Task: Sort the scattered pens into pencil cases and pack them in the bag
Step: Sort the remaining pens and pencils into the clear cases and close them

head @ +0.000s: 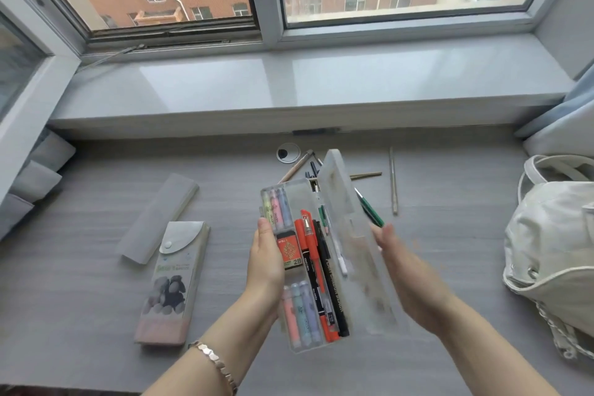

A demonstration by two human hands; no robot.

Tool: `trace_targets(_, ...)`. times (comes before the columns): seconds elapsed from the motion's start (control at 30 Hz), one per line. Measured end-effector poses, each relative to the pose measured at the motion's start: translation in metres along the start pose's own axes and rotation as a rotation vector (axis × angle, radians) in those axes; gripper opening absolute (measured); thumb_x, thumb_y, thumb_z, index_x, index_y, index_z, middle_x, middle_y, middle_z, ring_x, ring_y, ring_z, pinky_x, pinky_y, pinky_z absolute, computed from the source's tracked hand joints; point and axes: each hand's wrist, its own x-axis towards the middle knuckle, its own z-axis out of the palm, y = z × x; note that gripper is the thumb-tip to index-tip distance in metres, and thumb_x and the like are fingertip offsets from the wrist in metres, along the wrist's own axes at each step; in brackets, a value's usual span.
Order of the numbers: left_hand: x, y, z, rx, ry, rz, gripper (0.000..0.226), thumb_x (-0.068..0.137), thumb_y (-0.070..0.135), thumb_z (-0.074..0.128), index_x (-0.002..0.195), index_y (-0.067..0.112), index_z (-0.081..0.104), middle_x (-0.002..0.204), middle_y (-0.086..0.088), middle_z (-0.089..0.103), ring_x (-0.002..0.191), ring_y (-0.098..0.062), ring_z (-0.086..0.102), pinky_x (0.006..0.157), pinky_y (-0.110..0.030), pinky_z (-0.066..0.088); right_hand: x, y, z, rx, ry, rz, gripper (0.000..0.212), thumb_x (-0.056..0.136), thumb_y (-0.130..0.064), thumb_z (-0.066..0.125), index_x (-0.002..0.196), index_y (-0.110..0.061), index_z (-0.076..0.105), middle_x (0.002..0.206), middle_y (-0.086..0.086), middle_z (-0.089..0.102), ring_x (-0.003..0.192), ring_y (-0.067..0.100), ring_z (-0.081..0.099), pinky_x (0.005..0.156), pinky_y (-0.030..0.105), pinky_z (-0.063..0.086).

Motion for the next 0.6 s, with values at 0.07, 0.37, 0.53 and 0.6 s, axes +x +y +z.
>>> trace_targets(0.07,-0.015,0.014,0.005,-0.043,-0.074,-0.004,0.081,0.079,0.079,0.013,0.107,0.026,0.067,0.109,-0.003,0.071,0.104,-0.019,0.065,0.093,-0.039,0.048,-0.001,0.005,0.017,-0.180,0.029,-0.071,0.042,0.074,-0.068,0.043,0.116,-0.064,0.038,0.130,-0.029,0.044,0.122,-0.004,0.044,0.107,0.028,0.036)
trace_targets(0.37,-0.015,0.006,0.001,-0.098,-0.302,0.175,0.056,0.066,0.037,0.064,0.116,0.011,0.061,0.101,-0.006,0.074,0.090,-0.020,0.071,0.075,-0.030,0.056,0.004,0.020,0.029,-0.460,0.155,-0.153,0.097,0.076,-0.031,0.073,0.134,-0.051,-0.001,0.135,-0.035,0.021,0.126,-0.017,0.025,0.095,-0.005,0.022)
trace_targets(0.53,-0.016,0.000,0.003,-0.136,-0.222,0.212,0.040,0.075,0.025,0.065,0.108,0.003,0.064,0.088,-0.009,0.075,0.078,-0.019,0.072,0.066,-0.027,0.058,0.006,0.017,0.025,-0.261,0.123,-0.140,0.058,0.077,-0.014,0.072,0.128,-0.028,0.046,0.117,-0.009,0.065,0.104,0.002,0.063,0.092,0.026,0.051)
trace_targets(0.6,-0.020,0.000,0.003,-0.141,-0.218,0.234,0.025,0.083,0.017,0.062,0.105,0.005,0.065,0.082,-0.008,0.076,0.073,-0.019,0.072,0.061,-0.026,0.058,0.006,0.019,0.023,-0.231,0.140,-0.163,0.052,0.074,-0.014,0.075,0.119,-0.027,0.054,0.107,-0.007,0.070,0.099,0.007,0.066,0.085,0.025,0.054)
